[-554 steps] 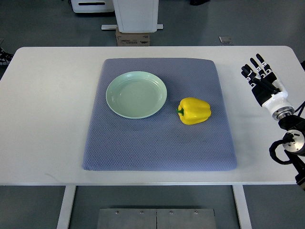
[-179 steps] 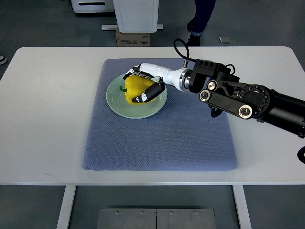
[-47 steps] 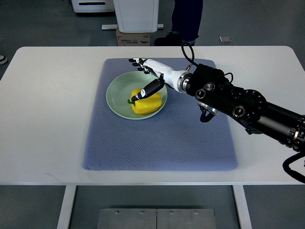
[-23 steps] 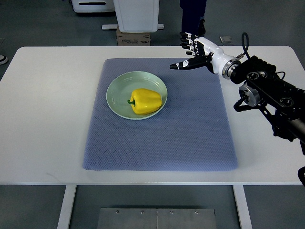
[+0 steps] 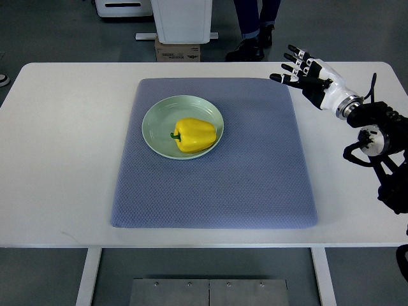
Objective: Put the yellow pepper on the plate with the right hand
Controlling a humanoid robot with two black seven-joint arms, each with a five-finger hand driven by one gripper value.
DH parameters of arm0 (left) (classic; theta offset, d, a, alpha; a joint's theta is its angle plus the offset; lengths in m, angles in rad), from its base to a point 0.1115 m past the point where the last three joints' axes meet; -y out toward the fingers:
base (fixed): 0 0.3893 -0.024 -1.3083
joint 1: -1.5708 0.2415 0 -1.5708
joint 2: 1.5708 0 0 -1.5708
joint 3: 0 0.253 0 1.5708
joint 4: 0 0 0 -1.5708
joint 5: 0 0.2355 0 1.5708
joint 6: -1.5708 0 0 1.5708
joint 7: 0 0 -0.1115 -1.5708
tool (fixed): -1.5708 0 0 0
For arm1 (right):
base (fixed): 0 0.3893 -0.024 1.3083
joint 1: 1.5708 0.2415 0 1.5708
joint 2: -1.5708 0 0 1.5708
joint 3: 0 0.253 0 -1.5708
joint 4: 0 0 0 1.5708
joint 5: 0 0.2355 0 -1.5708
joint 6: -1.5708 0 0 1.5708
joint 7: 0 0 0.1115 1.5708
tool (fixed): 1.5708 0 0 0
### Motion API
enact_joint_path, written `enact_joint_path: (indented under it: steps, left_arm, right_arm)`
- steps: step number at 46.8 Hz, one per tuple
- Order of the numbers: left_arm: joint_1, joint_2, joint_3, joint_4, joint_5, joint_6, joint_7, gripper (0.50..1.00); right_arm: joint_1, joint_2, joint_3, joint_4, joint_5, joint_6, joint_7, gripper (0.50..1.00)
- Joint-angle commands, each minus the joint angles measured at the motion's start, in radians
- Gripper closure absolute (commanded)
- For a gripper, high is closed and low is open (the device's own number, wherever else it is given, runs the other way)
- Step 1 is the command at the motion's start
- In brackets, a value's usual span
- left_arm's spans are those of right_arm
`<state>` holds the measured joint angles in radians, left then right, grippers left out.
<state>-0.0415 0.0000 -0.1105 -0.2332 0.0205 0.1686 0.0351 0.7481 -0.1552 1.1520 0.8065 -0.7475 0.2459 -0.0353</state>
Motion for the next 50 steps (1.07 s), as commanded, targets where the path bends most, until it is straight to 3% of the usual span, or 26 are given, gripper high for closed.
enact_joint_path:
  steps: [1,7,14,30,50]
  left_arm:
    - [0.000,0.000,0.000,0.000,-0.001,0.000,0.000,0.500]
    - [0.000,0.000,0.000,0.000,-0.001,0.000,0.000,0.500]
    - [0.000,0.000,0.000,0.000,-0.001,0.000,0.000,0.500]
    - [0.000,0.000,0.000,0.000,-0.001,0.000,0.000,0.500]
    - [0.000,0.000,0.000,0.000,-0.001,0.000,0.000,0.500]
  right_arm:
    - [-0.015,-0.004,0.018,0.000,0.039,-0.001,0.006,0.500]
    - [-0.052,-0.024,0.020,0.020,0.146,-0.013,0.032,0.500]
    - [-0.104,-0.041,0.022,0.074,0.200,-0.016,0.115,0.500]
    - [-0.151,-0.041,0.008,0.065,0.204,-0.016,0.255,0.500]
    - [-0.213,-0.038,-0.012,0.008,0.206,-0.014,0.250,0.500]
